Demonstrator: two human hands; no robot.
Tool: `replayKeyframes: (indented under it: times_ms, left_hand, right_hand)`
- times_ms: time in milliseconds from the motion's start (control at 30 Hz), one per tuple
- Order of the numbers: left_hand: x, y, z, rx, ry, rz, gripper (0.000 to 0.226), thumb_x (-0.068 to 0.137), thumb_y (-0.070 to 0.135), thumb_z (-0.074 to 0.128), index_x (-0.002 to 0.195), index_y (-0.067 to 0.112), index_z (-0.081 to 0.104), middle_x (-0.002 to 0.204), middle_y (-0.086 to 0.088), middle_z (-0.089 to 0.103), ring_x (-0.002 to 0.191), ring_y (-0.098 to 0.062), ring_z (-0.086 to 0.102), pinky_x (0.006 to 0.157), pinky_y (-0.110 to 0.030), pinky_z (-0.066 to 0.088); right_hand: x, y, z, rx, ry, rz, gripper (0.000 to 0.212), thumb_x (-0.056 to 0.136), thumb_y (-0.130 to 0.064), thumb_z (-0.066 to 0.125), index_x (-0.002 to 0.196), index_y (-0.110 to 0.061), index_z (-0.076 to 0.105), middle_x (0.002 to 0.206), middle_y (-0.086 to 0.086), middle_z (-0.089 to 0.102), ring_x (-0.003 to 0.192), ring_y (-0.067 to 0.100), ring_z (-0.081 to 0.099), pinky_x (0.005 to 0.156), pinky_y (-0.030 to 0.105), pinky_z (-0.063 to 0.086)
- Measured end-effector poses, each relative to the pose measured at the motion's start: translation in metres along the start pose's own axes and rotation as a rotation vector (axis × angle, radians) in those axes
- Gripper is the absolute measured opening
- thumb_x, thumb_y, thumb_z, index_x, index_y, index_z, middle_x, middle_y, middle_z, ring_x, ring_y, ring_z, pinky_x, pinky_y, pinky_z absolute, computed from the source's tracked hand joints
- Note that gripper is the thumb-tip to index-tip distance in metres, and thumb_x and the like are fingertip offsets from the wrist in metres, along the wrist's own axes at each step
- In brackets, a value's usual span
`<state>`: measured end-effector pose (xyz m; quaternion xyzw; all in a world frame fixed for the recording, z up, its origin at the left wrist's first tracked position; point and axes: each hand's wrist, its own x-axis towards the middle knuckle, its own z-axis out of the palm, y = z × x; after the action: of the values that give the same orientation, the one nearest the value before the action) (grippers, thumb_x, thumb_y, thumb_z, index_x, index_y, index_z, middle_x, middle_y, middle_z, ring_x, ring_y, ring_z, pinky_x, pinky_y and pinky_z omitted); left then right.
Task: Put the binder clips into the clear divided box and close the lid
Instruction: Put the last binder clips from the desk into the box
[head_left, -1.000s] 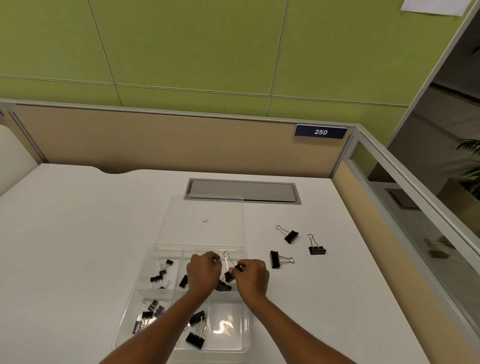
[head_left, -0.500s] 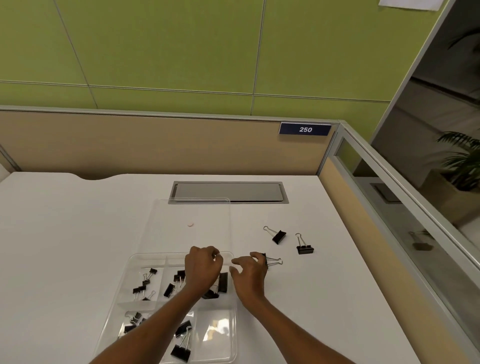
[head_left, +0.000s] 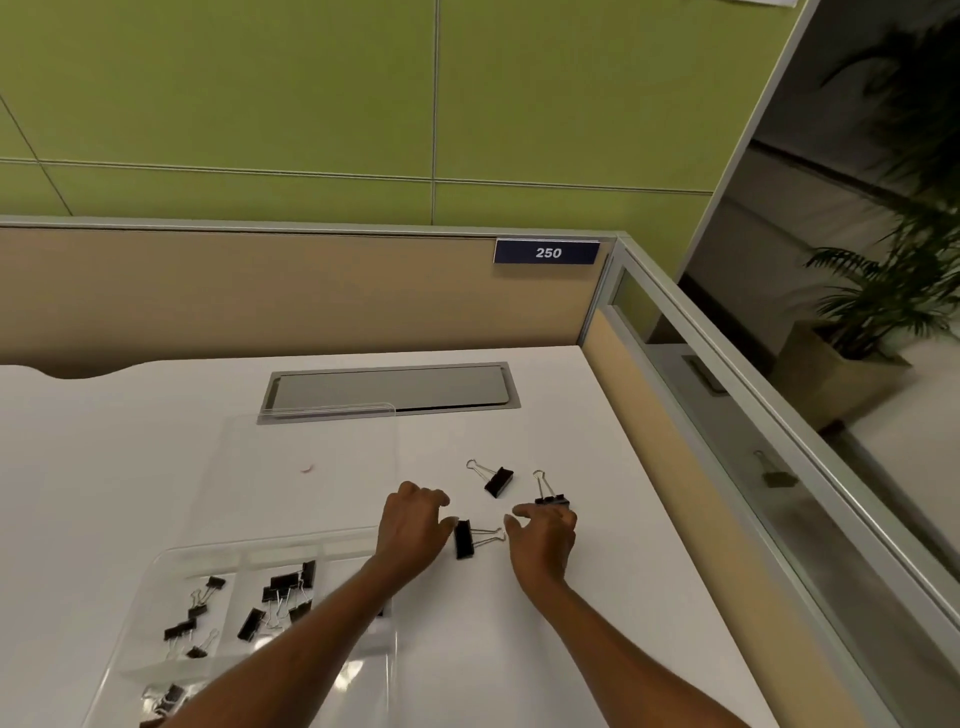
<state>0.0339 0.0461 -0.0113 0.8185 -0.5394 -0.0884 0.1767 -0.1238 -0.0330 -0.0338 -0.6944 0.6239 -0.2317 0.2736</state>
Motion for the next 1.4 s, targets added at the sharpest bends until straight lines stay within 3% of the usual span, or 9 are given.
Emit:
replayKeyframes:
  times_ms: [300, 500, 667, 800, 900, 1100, 1200, 1333, 1400]
  left_hand:
    - [0.020, 0.019, 0.026, 0.227, -0.285, 0.103, 0.047, 0.077, 0.039, 0.065, 0.113, 0.011, 0.055, 0.113, -0.007, 0.058, 0.107, -0.030, 0.048, 0.083, -0.037, 0.037]
    - [0.024, 0.022, 0.036, 0.359, -0.279, 0.146, 0.047, 0.045, 0.047, 0.082, 0.066, 0.014, 0.057, 0.065, -0.003, 0.058, 0.062, -0.024, 0.053, 0.056, -0.028, 0.028]
    - [0.027, 0.024, 0.043, 0.353, -0.290, 0.162, 0.050, 0.031, 0.052, 0.082, 0.055, 0.020, 0.053, 0.056, 0.003, 0.052, 0.052, -0.019, 0.050, 0.051, -0.026, 0.025]
    - [0.027, 0.028, 0.042, 0.375, -0.350, 0.200, 0.045, 0.044, 0.044, 0.081, 0.067, 0.013, 0.058, 0.067, -0.004, 0.058, 0.062, -0.024, 0.056, 0.056, -0.029, 0.028]
    - [0.027, 0.033, 0.040, 0.343, -0.313, 0.141, 0.059, 0.014, 0.044, 0.082, 0.055, 0.017, 0.050, 0.048, 0.001, 0.049, 0.039, -0.015, 0.048, 0.046, -0.023, 0.020]
    - [0.021, 0.033, 0.042, 0.257, -0.253, 0.097, 0.040, 0.069, 0.023, 0.071, 0.098, 0.008, 0.049, 0.093, -0.009, 0.061, 0.084, -0.032, 0.059, 0.063, -0.031, 0.028]
    - [0.017, 0.035, 0.033, 0.119, -0.298, 0.005, 0.025, 0.076, 0.017, 0.063, 0.089, 0.015, 0.042, 0.093, -0.007, 0.058, 0.087, -0.031, 0.057, 0.065, -0.031, 0.032]
    - [0.016, 0.032, 0.023, -0.181, -0.237, -0.151, 0.027, 0.079, 0.015, 0.068, 0.080, 0.018, 0.041, 0.082, 0.000, 0.052, 0.077, -0.023, 0.052, 0.062, -0.029, 0.036]
    - [0.014, 0.029, 0.015, -0.332, -0.169, -0.241, 0.028, 0.078, 0.014, 0.071, 0.075, 0.019, 0.043, 0.079, 0.000, 0.055, 0.074, -0.020, 0.053, 0.058, -0.026, 0.036]
  right_hand:
    - [0.047, 0.016, -0.011, -0.208, -0.009, 0.126, 0.032, 0.083, -0.034, 0.070, 0.104, -0.011, 0.070, 0.104, 0.009, 0.066, 0.106, 0.029, 0.053, 0.079, 0.039, 0.054]
    - [0.062, 0.015, -0.016, -0.192, -0.050, 0.212, 0.043, 0.083, -0.033, 0.072, 0.113, -0.005, 0.058, 0.116, 0.014, 0.053, 0.106, 0.030, 0.055, 0.075, 0.039, 0.052]
    - [0.070, 0.017, -0.011, -0.208, -0.131, 0.234, 0.049, 0.083, -0.038, 0.070, 0.113, -0.002, 0.053, 0.115, 0.015, 0.050, 0.105, 0.031, 0.056, 0.076, 0.041, 0.055]
    - [0.074, 0.020, -0.008, -0.197, -0.174, 0.248, 0.045, 0.085, -0.033, 0.069, 0.114, -0.002, 0.054, 0.119, 0.017, 0.050, 0.108, 0.033, 0.057, 0.079, 0.041, 0.053]
    - [0.076, 0.019, -0.008, -0.179, -0.209, 0.264, 0.039, 0.086, -0.029, 0.069, 0.110, -0.001, 0.057, 0.118, 0.018, 0.049, 0.104, 0.034, 0.059, 0.079, 0.039, 0.053]
    - [0.083, 0.015, -0.011, -0.042, -0.232, 0.442, 0.043, 0.076, -0.009, 0.073, 0.113, 0.002, 0.053, 0.113, 0.016, 0.041, 0.093, 0.032, 0.061, 0.079, 0.033, 0.055]
    - [0.083, 0.018, -0.013, 0.070, -0.225, 0.490, 0.041, 0.072, -0.007, 0.077, 0.106, 0.000, 0.056, 0.114, 0.015, 0.046, 0.086, 0.031, 0.060, 0.066, 0.028, 0.051]
    - [0.079, 0.023, -0.016, 0.303, -0.287, 0.565, 0.020, 0.073, -0.010, 0.080, 0.073, -0.003, 0.061, 0.076, 0.006, 0.064, 0.061, 0.016, 0.060, 0.052, 0.023, 0.049]
    - [0.069, 0.021, -0.020, 0.490, -0.235, 0.599, 0.018, 0.073, 0.001, 0.079, 0.072, -0.002, 0.061, 0.076, 0.011, 0.066, 0.061, 0.021, 0.065, 0.049, 0.025, 0.054]
